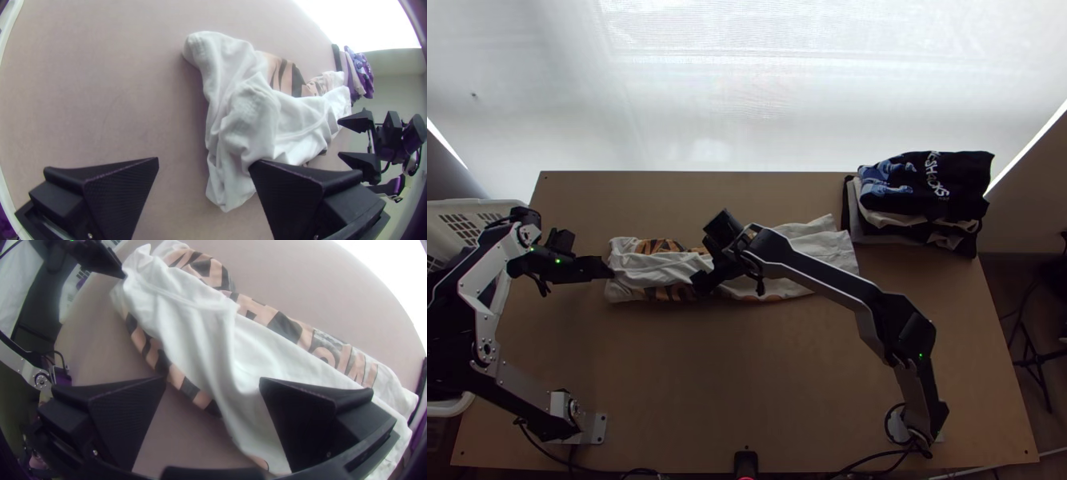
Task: Fold the t-shirt
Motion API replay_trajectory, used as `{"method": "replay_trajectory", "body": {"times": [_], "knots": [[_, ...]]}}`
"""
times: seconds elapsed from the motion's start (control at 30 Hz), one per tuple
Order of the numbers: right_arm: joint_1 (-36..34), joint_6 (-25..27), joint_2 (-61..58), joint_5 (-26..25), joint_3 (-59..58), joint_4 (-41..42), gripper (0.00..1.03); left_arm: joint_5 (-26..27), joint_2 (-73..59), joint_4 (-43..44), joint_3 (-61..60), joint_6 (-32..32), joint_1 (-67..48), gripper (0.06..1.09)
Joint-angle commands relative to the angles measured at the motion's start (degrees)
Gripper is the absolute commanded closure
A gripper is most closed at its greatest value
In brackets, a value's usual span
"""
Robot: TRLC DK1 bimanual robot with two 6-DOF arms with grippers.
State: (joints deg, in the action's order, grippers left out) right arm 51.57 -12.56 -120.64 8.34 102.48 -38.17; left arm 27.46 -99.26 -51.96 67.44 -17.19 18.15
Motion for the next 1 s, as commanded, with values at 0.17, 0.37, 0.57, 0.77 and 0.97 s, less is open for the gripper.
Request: {"method": "replay_trajectory", "body": {"times": [0.17,0.37,0.57,0.77,0.97], "knots": [[-0.24,0.25,-4.78,-0.52,1.41,2.23,0.05,7.25,-3.39,-2.53,3.40,0.05,0.48,0.10],[-0.24,0.25,-5.75,-0.60,1.23,3.37,0.05,12.00,-7.52,-2.53,5.60,-0.48,1.27,0.10],[-0.59,0.34,-6.36,-0.60,1.06,4.07,0.05,17.45,-10.34,-2.62,7.88,-1.53,1.71,0.10],[-0.77,0.34,-6.71,-0.60,1.50,4.42,0.05,20.44,-12.89,-3.93,8.50,-3.20,0.04,0.10],[-1.56,0.52,-6.98,-0.60,2.29,4.42,0.05,20.44,-15.08,-5.43,8.59,-4.87,-1.89,0.10]]}}
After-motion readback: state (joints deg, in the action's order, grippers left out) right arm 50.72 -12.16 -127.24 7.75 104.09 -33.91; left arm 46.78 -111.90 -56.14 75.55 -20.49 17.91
